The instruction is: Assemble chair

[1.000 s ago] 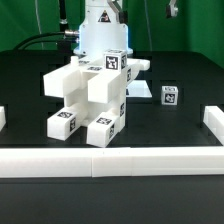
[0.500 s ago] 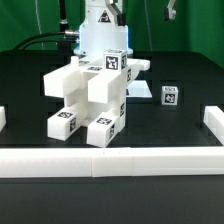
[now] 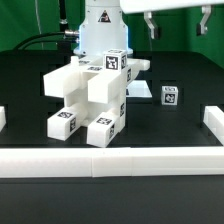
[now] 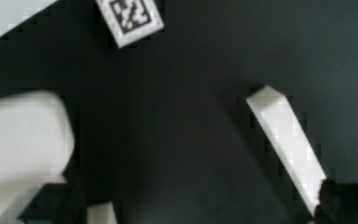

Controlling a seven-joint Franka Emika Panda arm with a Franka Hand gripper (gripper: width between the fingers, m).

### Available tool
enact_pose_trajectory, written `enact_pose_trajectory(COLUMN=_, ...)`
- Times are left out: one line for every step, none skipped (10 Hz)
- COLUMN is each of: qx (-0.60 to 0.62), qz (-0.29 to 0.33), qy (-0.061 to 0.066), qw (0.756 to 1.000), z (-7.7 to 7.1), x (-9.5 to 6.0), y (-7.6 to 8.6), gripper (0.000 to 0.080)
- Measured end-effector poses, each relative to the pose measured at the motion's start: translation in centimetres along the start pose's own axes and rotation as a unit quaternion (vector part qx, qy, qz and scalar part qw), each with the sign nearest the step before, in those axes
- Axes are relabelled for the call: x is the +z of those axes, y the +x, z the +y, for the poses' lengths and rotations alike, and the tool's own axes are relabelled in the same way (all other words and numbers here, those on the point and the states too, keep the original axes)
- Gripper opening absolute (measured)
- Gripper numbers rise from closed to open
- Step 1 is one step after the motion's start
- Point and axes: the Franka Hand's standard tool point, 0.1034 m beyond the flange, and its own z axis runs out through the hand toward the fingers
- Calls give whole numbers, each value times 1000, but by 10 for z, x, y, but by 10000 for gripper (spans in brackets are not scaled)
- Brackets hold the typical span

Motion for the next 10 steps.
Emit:
enact_pose_trajectory(qx=1, qz=1, qy=0, qw=1000, z=0, x=0, y=1, gripper=649)
enact_pose_trajectory(qx=1, qz=0, qy=-1, qw=1000, z=1, x=1, y=0, gripper=649)
enact_pose_trajectory(qx=1, qz=0, qy=-1, qw=1000, z=1, x=1, y=0, gripper=649)
enact_pose_trajectory(qx=16, qz=4, qy=-1, qw=1000, z=-1, x=3, y=-3, gripper=649)
enact_pose_trajectory(qx=21, qz=11, qy=-8, qw=1000, z=-4, x=14, y=-23, gripper=649)
enact_pose_trajectory(qx=9, qz=6, qy=-19, qw=1000, z=-4, x=25, y=-39, gripper=649)
enact_pose_trajectory(qx=4, qz=13, qy=-22, qw=1000, z=-2, x=34, y=-43, gripper=649)
enact_pose_trajectory(qx=-1, qz=15, qy=-30, qw=999, z=3, x=45, y=-45, gripper=649)
enact_pose_trajectory(qx=-6, qz=17, qy=-35, qw=999, z=6, x=52, y=-45, gripper=649)
enact_pose_trajectory(qx=-12, qz=22, qy=-35, qw=999, z=7, x=55, y=-43, gripper=649)
